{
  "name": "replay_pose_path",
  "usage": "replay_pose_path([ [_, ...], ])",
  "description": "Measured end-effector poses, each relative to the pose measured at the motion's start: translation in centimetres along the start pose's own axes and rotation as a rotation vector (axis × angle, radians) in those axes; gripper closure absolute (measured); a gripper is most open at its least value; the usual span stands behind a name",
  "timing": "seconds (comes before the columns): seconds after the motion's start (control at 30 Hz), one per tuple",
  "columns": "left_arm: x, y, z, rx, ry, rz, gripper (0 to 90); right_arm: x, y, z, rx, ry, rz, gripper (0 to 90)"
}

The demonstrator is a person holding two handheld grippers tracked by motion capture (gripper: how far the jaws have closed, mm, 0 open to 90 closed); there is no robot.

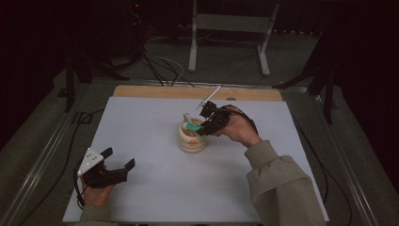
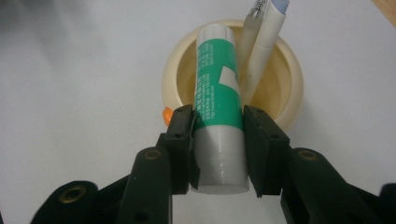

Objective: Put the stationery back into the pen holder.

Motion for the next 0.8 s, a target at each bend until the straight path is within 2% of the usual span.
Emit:
replay_pose_path([
  [0.8,0.0,0.0,0.0,0.000,-0.001,0.001,1.0,-0.1,-1.1,-0.5,-0.035,-0.011,0.000,64.8],
])
Point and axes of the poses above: each handheld gripper's, and its own axes: y roughly backward along the jaws, z roughly out of its underside, x roughly to its right, the point moved 4 cm from there along -y, roughly forward along the jaws, and after that the axes turned 3 degrees about y, right-handed, at the moved point
